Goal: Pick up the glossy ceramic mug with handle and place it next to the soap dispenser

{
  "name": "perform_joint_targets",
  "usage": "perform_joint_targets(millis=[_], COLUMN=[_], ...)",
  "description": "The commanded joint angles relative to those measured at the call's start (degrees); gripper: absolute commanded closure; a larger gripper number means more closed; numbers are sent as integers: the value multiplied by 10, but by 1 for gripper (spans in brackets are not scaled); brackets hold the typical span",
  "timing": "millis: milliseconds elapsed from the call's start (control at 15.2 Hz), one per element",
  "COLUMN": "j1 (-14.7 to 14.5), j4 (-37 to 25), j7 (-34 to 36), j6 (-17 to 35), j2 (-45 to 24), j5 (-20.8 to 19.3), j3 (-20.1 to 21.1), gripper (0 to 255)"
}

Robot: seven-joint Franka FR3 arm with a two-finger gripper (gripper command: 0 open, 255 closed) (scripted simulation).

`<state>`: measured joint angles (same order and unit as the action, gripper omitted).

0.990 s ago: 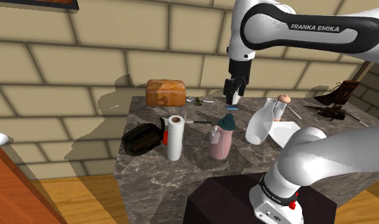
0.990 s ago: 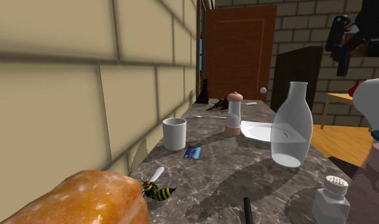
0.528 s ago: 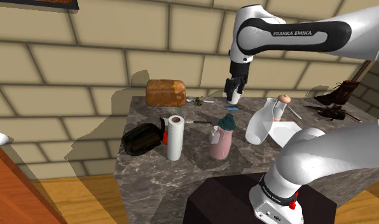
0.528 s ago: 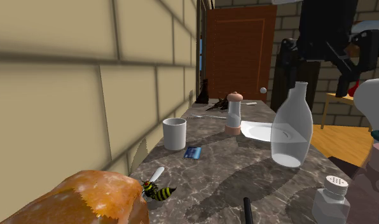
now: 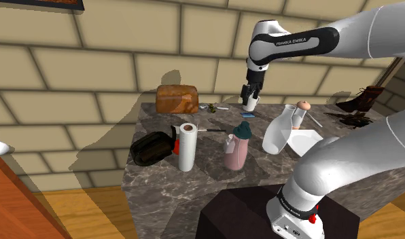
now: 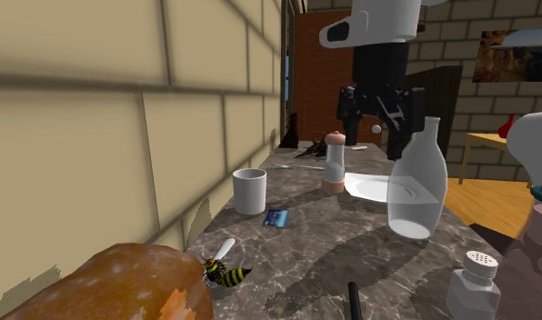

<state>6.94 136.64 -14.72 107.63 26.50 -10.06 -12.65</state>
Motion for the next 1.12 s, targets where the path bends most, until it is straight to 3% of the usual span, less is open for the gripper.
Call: perform_joint_targets(millis=[0, 528, 1056], j1=[5, 22, 54], j4=[-9, -88, -211], j7=[-17, -107, -218], j6=[27, 120, 173], j2=[-27, -170, -335], j5=[-2, 27, 122], j3=[-17, -88, -131], gripper=[0, 0, 0])
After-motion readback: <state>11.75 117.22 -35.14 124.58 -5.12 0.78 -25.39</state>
